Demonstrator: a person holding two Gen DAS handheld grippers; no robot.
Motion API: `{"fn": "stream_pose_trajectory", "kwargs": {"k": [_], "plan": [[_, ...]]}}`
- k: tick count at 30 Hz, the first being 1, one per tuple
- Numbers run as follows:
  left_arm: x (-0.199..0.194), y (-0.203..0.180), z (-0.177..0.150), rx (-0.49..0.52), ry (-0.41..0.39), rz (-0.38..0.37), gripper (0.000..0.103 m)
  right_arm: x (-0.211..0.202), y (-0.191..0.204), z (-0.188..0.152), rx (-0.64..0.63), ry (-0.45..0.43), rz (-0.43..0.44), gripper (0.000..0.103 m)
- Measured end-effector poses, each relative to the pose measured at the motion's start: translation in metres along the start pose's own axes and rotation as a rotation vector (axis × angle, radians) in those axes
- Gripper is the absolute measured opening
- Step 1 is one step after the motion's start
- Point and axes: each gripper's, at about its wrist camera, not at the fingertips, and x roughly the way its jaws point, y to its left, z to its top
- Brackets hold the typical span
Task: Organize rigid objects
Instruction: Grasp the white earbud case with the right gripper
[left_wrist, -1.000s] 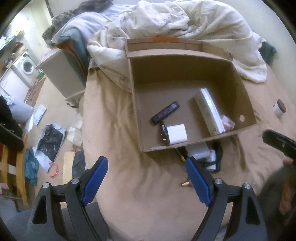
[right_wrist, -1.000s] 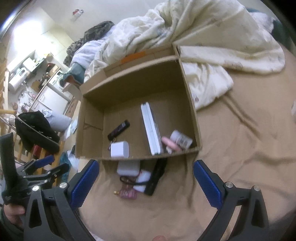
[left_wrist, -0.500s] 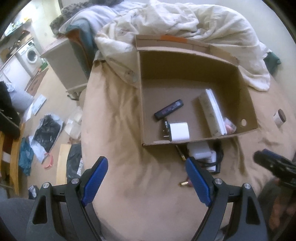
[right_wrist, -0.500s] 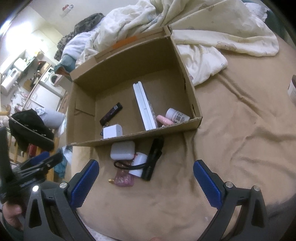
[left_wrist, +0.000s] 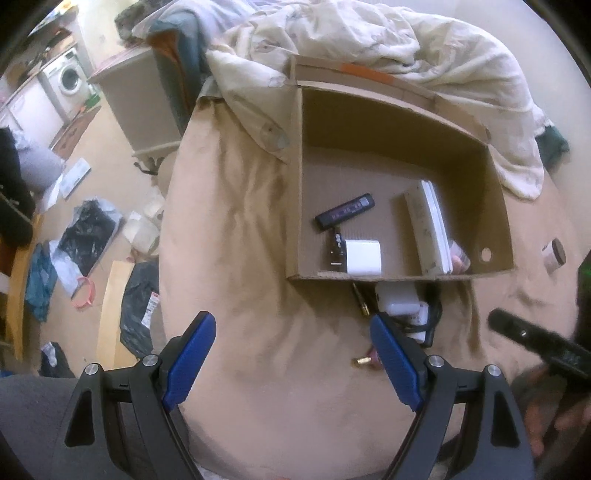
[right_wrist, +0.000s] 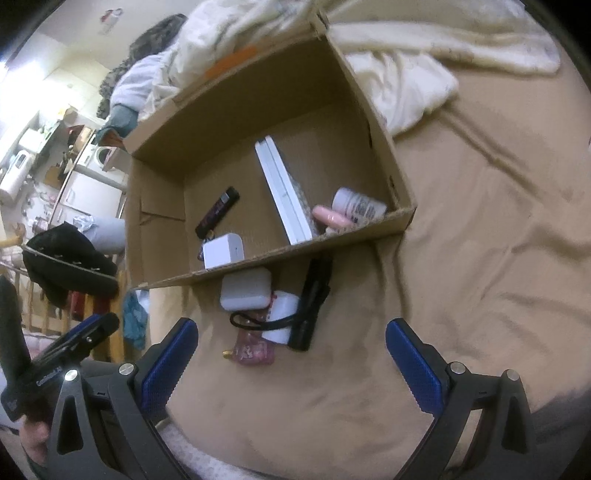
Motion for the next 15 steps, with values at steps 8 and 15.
{"fn": "stream_pose_trajectory", "kwargs": {"k": [8, 15], "plan": [[0.006, 0.031, 0.009, -0.139, 0.031, 0.011, 0.084, 0.061, 0.055, 0.014, -0.108, 0.144, 0.071, 0.103], [0.010, 0.041, 0.009, -0.182, 0.057, -0.005, 0.084, 0.095, 0.076, 0.028, -0.142, 0.146, -0.068, 0.094]]}}
